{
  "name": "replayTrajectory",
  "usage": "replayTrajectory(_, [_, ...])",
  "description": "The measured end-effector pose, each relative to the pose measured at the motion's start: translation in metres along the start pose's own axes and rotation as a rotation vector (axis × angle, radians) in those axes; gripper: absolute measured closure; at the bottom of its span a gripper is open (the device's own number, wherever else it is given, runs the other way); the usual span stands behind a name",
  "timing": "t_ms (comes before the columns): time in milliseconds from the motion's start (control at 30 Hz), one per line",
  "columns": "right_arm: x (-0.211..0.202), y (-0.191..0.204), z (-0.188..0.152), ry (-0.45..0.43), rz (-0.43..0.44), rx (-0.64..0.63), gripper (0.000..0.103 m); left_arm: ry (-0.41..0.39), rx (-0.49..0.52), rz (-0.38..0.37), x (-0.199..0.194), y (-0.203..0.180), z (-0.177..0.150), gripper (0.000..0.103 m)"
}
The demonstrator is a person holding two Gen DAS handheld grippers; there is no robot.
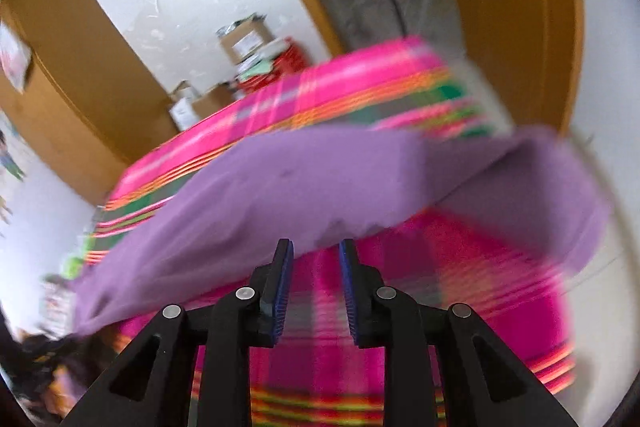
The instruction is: Fold clothes
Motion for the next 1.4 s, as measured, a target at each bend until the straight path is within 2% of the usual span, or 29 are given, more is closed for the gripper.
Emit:
replayTrajectory(67, [0.007,0.0,-0.005,0.02,0.026,0.049,0.075,-0.014,-0.024,-0.007,-0.004,0.003,-0.001,0.098])
replayTrajectory(233, [0.021,-0.004,-0.009,0.005,0.067,0.17,0.07,-0.039,-0.067,-0.016,-0.011,0.011,-0.002,0.098])
replayTrajectory(633, [0.006,-0.052,0.02,-0.172,-0.105,0.302,0.069,-0.036,-0.099,-0.013,-0.008,0.016,-0.01,0.098])
replayTrajectory(700, [0.004,-0.054,0.021,-0.182,-0.123,0.292,0.072,-0.021,-0.1,-0.009,-0.004,0.017,-0.011,0.098])
replayTrajectory(767, [0.0,-0.057,0.021,-0.191,-0.148,0.279,0.085,-0.006,-0.107,-0.014,0.0,0.019,-0.014,0.098])
replayTrajectory(800, [-0.002,-0.058,0.021,-0.194,-0.156,0.274,0.095,0.004,-0.111,-0.009,0.003,0.02,-0.015,0.098])
replayTrajectory(833, [-0.004,-0.06,0.021,-0.198,-0.159,0.271,0.096,0.012,-0.11,-0.009,0.005,0.021,-0.017,0.098])
replayTrajectory(1033, [-0.021,-0.063,0.021,-0.221,-0.167,0.245,0.099,0.038,-0.101,-0.009,0.011,0.021,-0.021,0.098])
replayTrajectory(1200, [-0.045,-0.062,0.019,-0.251,-0.171,0.232,0.099,0.053,-0.054,-0.018,0.01,0.018,-0.024,0.098])
replayTrajectory(1400, [-0.076,-0.054,0.005,-0.282,-0.217,0.16,0.099,0.068,-0.041,-0.025,0.011,0.018,-0.029,0.098])
Point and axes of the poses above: each gripper's, at about its wrist camera, not at the fingertips, and x roughly the way its jaws point, y to its left, z to its top, the point moved 1 cm from there along x, roughly the way its jaws point, and after that the axes turned 10 degrees about -y, right-handed, at the moved point
